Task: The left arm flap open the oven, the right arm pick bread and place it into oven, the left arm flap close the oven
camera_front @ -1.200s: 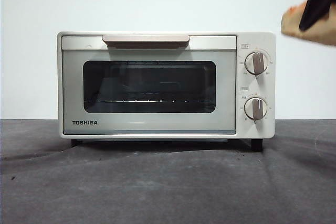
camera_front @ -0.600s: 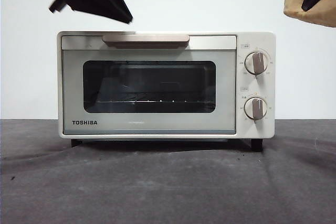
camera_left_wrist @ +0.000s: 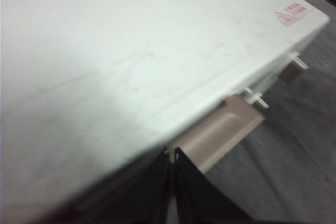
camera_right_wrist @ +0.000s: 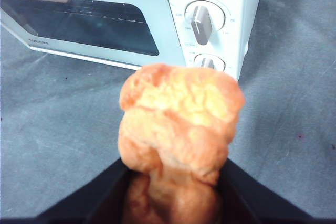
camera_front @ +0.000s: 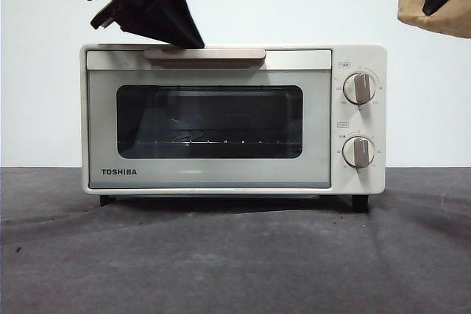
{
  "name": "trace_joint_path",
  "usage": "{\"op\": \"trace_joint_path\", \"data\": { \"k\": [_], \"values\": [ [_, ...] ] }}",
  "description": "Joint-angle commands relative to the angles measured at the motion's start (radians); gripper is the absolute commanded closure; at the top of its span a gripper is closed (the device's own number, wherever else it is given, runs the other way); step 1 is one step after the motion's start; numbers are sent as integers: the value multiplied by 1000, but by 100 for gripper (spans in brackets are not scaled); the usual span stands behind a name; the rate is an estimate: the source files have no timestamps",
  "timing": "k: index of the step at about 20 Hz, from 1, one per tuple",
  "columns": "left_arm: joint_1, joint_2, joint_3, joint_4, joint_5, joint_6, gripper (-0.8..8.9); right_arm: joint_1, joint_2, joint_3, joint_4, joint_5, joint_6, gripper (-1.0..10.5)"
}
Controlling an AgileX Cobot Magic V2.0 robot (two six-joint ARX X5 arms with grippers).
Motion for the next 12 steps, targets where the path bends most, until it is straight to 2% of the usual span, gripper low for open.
{"op": "trace_joint_path", "data": {
  "k": [1, 12],
  "values": [
    [-37, 27, 11, -58, -2, 11, 796, 6, 4, 21, 9, 2, -12, 756],
    [-193, 27, 11, -332, -1, -2, 797, 6, 4, 21, 15, 1, -14, 756]
  ]
}}
